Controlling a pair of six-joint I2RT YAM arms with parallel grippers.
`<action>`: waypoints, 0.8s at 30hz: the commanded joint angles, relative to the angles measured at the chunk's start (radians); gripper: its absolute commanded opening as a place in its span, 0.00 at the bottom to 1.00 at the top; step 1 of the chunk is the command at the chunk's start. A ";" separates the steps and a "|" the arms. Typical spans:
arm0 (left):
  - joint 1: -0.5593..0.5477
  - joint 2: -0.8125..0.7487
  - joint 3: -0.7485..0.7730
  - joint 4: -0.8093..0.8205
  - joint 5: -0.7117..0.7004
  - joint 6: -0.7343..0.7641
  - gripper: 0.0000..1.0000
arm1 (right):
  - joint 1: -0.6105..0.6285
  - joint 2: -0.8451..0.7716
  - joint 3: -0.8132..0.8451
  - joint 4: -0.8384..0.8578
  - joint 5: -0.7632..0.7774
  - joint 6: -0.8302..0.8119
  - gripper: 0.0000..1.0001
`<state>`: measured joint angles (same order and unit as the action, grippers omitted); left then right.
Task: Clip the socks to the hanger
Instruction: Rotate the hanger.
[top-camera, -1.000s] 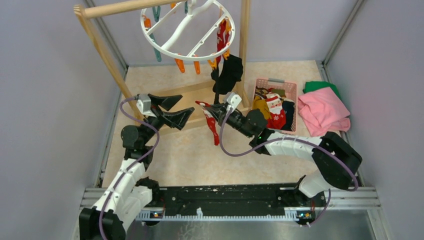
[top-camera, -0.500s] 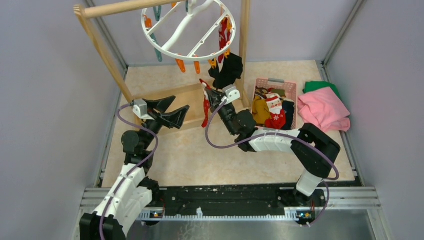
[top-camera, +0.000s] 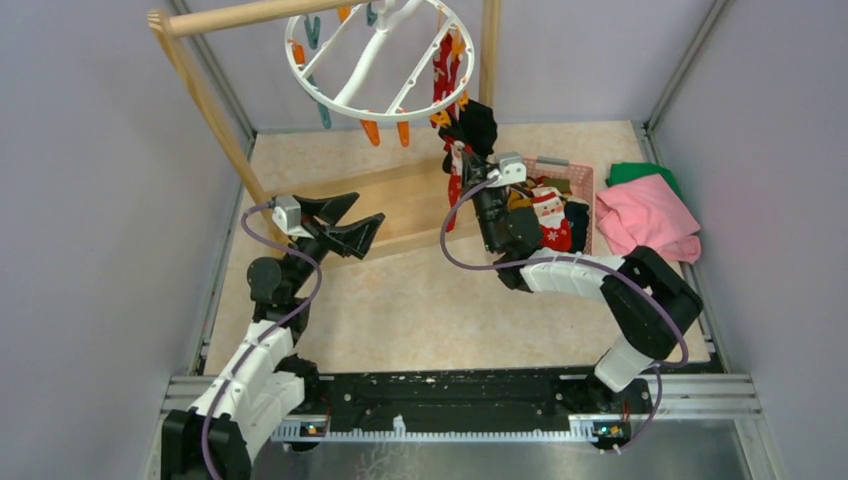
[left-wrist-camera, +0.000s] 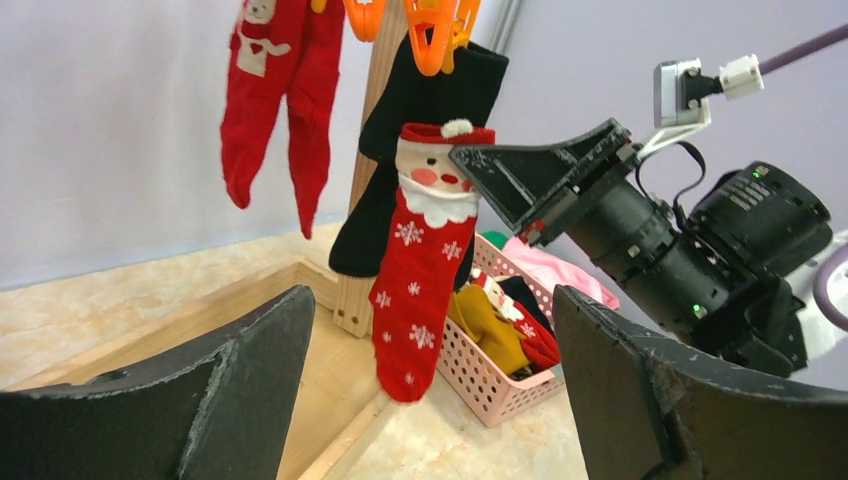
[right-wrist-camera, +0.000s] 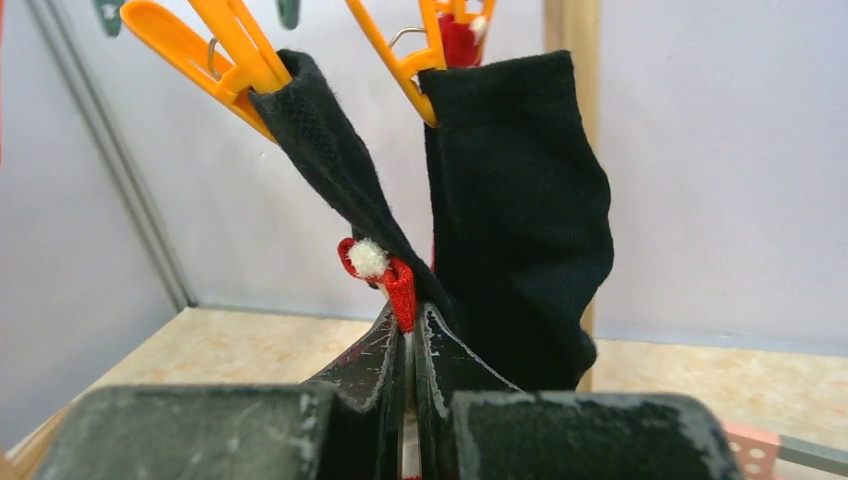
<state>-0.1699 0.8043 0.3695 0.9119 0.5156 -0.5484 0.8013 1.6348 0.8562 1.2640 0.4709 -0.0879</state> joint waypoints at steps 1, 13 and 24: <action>0.006 0.026 0.006 0.121 0.074 -0.034 0.94 | -0.047 -0.074 -0.015 0.016 0.008 0.024 0.00; 0.006 0.060 0.008 0.204 0.147 -0.094 0.94 | -0.150 -0.098 0.003 -0.101 -0.077 0.133 0.00; -0.001 0.098 0.057 0.256 0.206 -0.143 0.95 | -0.170 -0.144 -0.044 -0.142 -0.271 0.181 0.00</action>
<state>-0.1692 0.8818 0.3775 1.0672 0.6827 -0.6567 0.6384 1.5673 0.8356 1.0962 0.3077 0.0624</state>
